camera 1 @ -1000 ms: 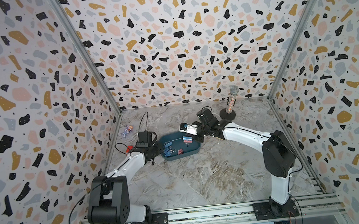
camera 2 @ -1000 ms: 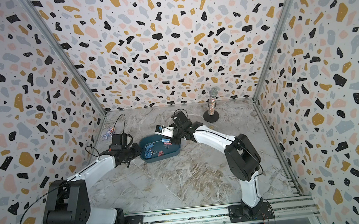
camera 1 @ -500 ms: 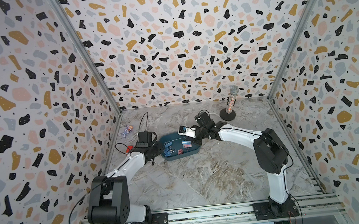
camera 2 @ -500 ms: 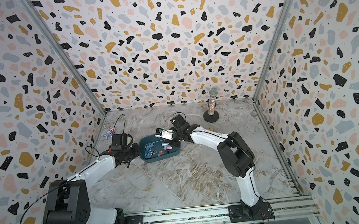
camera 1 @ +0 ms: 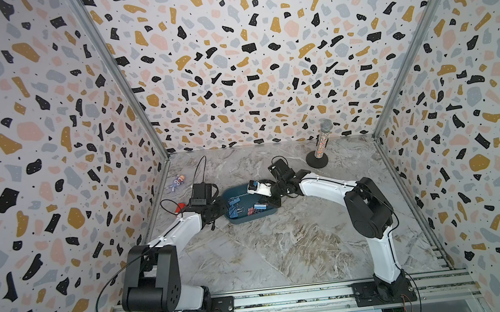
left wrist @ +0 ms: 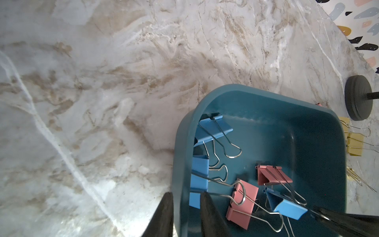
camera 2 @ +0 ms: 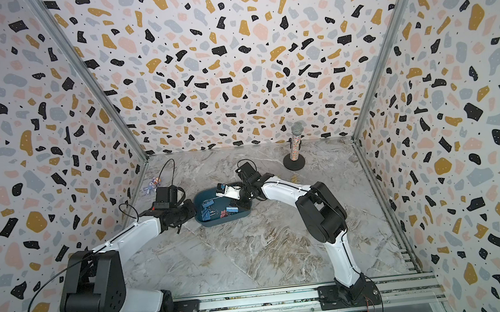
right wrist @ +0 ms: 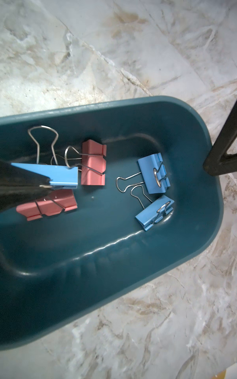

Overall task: Take out the binder clips from the storage box
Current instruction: Pick up the binder clip from the storage box, then place the binder clip at the center of the board.

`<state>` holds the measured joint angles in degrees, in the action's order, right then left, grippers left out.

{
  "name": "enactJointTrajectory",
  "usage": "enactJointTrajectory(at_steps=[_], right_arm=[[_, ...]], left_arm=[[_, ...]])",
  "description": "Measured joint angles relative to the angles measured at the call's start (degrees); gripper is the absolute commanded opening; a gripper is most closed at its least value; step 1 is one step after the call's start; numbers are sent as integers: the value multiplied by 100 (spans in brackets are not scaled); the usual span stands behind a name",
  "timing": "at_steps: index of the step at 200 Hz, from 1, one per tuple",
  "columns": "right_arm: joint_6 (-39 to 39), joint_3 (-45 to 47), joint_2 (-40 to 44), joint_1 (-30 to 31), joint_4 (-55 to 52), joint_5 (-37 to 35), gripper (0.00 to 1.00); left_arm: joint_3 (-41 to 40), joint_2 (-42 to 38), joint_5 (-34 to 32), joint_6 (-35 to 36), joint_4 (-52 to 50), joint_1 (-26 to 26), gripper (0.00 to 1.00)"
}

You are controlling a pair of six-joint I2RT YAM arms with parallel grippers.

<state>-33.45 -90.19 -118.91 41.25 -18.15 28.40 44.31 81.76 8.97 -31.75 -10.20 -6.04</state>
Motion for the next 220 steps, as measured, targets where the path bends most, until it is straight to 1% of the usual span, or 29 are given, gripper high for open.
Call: enactJointTrajectory(at_steps=[34,66,102,136,165,199,220], right_arm=[[-26,-284,0,-7,-404,225,0],[17,-682,0,-50,-796,619,0],[247,-1032,0,-160,-946,1043,0],[474,-1211,-7,-291,-975,1143,0],[516,-1161,2,-365,-835,942,0],[387,-811,101,-527,-763,820,0],[256,-490,304,-739,-691,820,0]], left_arm=[[-20,0,-2,0,0,0,27],[-24,0,-2,-2,0,0,27],[-26,0,-2,0,0,0,27],[-26,0,-2,0,0,0,27],[-26,0,-2,0,2,0,27],[-26,0,-2,0,2,0,27],[-26,0,-2,0,2,0,27]])
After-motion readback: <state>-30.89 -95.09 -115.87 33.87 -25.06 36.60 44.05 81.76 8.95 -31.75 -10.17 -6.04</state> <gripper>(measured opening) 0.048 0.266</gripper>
